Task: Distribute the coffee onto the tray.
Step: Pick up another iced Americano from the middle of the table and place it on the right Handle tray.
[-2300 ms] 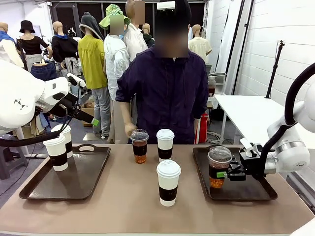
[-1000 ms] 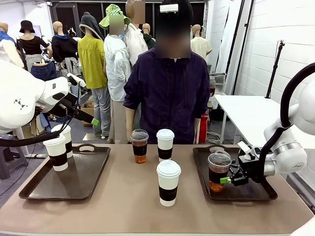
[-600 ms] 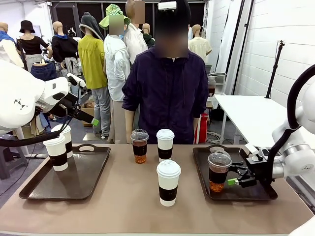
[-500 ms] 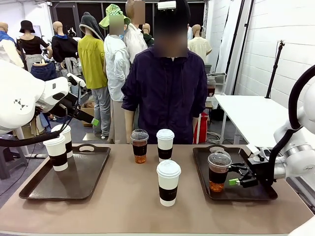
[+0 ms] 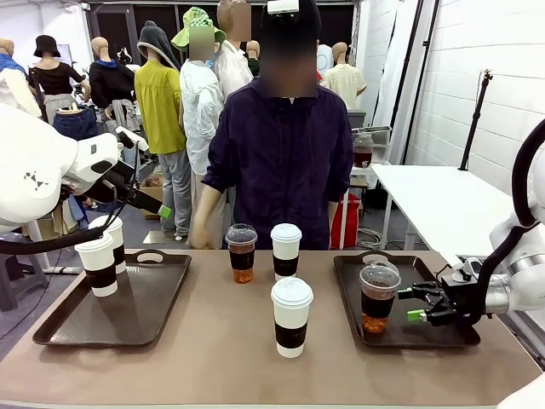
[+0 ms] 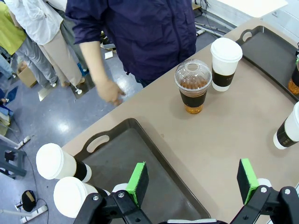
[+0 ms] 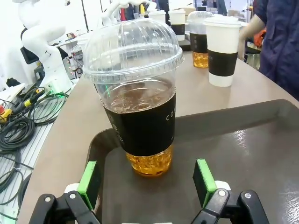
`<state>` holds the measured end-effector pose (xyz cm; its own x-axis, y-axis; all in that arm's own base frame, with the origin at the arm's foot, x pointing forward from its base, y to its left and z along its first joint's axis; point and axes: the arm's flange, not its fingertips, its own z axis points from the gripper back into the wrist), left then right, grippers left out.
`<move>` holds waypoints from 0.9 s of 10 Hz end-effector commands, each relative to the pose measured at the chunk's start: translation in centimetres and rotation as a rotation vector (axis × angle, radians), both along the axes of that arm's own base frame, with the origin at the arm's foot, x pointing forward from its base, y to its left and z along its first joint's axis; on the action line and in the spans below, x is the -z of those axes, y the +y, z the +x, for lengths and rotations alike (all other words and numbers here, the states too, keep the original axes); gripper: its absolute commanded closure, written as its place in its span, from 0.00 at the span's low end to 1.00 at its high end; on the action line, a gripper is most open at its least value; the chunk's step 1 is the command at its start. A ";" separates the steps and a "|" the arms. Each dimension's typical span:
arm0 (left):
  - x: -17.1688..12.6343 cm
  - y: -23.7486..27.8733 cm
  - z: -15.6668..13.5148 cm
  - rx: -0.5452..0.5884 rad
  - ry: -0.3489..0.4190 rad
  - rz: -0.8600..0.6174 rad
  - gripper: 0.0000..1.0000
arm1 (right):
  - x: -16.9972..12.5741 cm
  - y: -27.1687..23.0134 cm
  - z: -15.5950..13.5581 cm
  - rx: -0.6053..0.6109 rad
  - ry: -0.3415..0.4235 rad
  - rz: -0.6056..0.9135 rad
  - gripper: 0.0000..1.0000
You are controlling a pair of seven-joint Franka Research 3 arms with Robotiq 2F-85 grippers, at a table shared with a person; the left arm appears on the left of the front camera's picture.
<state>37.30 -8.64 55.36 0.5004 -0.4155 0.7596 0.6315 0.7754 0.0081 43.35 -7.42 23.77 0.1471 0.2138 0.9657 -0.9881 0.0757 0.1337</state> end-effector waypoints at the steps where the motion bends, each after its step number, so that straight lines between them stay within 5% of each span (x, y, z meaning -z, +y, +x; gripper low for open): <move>1: 0.0 0.1 0.0 0.000 0.001 -0.006 0.00 | 0.0 0.4 0.0 -0.009 0.001 -0.002 0.00; 9: 0.0 0.1 0.0 0.000 0.001 -0.006 0.00 | -0.5 0.0 0.9 -0.001 -0.001 -0.008 0.00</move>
<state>37.30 -8.64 55.36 0.5004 -0.4155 0.7596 0.6315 0.7754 0.0081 43.59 -7.32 23.93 0.1412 0.2160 0.9661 -0.9891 0.0718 0.1285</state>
